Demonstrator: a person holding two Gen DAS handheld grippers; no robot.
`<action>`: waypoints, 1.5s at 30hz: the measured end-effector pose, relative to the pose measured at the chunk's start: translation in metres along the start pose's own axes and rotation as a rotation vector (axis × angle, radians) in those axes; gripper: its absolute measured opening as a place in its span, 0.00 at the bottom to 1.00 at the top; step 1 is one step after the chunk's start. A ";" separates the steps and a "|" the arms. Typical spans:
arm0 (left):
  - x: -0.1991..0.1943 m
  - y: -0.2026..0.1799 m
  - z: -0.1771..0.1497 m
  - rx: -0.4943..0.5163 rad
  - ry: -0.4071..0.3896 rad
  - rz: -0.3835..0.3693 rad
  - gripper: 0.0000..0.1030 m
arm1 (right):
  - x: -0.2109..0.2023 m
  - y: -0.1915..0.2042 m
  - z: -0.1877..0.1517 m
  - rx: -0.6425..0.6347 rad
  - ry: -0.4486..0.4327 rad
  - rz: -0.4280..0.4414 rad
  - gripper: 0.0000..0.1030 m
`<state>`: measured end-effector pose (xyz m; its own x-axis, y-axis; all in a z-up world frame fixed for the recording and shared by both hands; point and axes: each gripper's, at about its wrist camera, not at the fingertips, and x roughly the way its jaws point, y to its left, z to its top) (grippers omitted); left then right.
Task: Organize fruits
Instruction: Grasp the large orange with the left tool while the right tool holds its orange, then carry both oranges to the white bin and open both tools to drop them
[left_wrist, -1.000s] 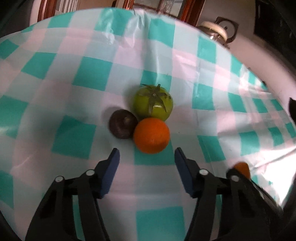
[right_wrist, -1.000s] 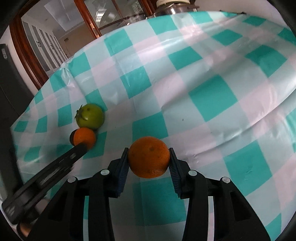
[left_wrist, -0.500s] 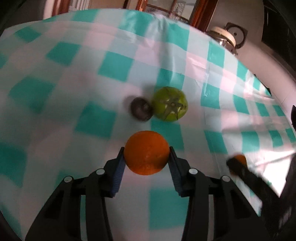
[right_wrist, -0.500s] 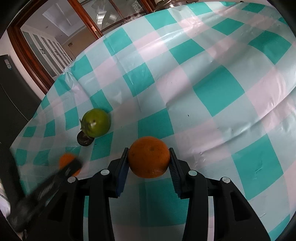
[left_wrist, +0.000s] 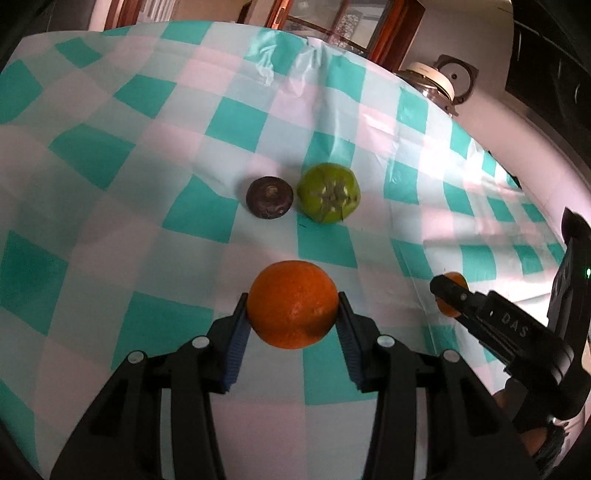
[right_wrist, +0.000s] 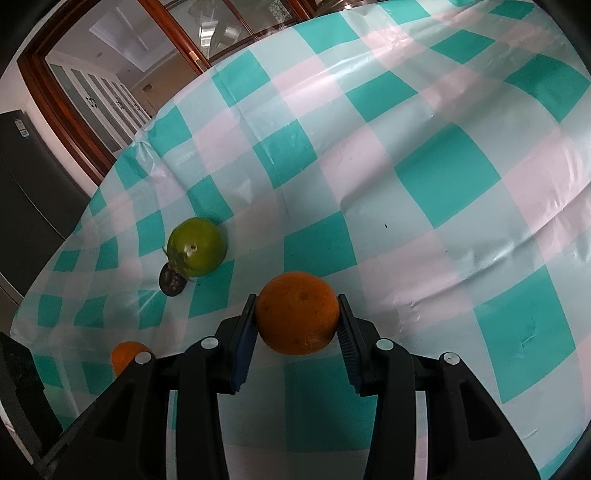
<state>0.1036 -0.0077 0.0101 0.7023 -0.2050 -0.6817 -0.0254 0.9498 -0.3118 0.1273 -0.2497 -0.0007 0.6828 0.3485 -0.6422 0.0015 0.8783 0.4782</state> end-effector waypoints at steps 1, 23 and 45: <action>0.001 0.002 0.001 -0.009 0.001 0.001 0.44 | 0.000 -0.001 0.000 0.003 -0.003 0.003 0.40; -0.173 -0.140 -0.164 0.534 0.012 -0.393 0.44 | -0.323 -0.073 -0.183 -0.150 -0.097 -0.200 0.40; -0.093 -0.302 -0.513 1.462 0.939 -0.510 0.44 | -0.316 -0.282 -0.395 0.066 0.494 -0.595 0.40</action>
<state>-0.3190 -0.3963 -0.1716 -0.1652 -0.0696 -0.9838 0.9829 0.0711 -0.1700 -0.3776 -0.4784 -0.1689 0.1485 -0.0568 -0.9873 0.3199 0.9474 -0.0064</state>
